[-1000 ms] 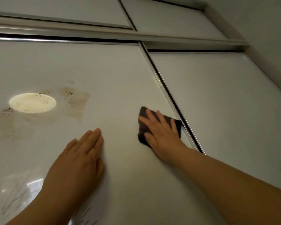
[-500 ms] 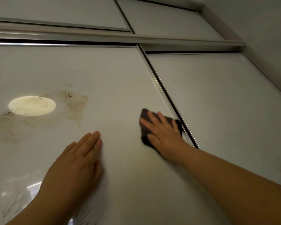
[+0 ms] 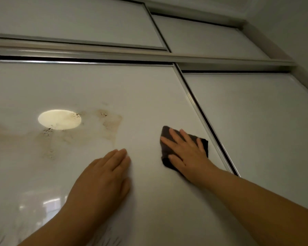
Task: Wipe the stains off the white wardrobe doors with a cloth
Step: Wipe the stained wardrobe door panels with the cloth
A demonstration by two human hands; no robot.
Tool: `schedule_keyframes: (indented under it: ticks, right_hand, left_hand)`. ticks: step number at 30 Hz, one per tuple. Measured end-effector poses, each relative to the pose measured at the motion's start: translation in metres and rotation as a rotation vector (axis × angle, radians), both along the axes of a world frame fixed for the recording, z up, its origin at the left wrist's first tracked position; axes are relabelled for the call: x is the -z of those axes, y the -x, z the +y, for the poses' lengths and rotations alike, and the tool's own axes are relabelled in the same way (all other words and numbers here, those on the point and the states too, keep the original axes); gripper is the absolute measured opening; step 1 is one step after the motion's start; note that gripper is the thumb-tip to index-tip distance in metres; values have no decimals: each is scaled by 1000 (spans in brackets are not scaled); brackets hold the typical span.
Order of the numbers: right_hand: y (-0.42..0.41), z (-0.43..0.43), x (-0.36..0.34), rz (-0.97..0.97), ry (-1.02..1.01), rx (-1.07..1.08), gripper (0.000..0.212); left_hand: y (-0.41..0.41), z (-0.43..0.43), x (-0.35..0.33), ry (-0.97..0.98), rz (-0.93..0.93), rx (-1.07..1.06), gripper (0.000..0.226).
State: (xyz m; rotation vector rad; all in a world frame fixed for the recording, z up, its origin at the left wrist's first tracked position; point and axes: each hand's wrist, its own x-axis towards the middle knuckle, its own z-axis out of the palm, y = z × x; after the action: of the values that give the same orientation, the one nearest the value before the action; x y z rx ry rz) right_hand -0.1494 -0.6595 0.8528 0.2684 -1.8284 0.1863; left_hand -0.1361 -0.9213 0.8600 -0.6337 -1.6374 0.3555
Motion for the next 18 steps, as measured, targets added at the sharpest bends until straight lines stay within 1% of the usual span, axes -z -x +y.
schedule_keyframes:
  ticks: [3,5,7,9,11,13,14,16,18]
  right_hand:
    - [2,-19,-52,-46,155,44,50]
    - [3,-47,-72,-38,150,44,50]
    - [2,-78,-70,-9,50,31,51]
    - [2,-97,-53,18,-89,10,50]
    - [0,-93,-37,24,-187,1,50]
    - [0,-81,-36,21,-206,7,50]
    - [-1,-76,-42,14,-170,6,49]
    - [-2,-81,-66,-10,-34,11,48]
    - [-5,-104,-92,-31,72,26,50]
  left_hand:
    - [-1,-24,-1,-31,5,-57,55]
    - [-1,-44,2,-38,23,-102,56]
    - [-4,-62,7,-41,35,-132,58]
    - [-6,-76,12,-47,39,-138,58]
    - [-10,-86,14,-59,33,-150,59]
    - [-13,-96,14,-81,36,-164,58]
    - [-14,-101,13,-94,38,-158,57]
    - [-17,-111,10,-126,53,-118,55]
    - [-19,-120,8,-143,67,-74,54]
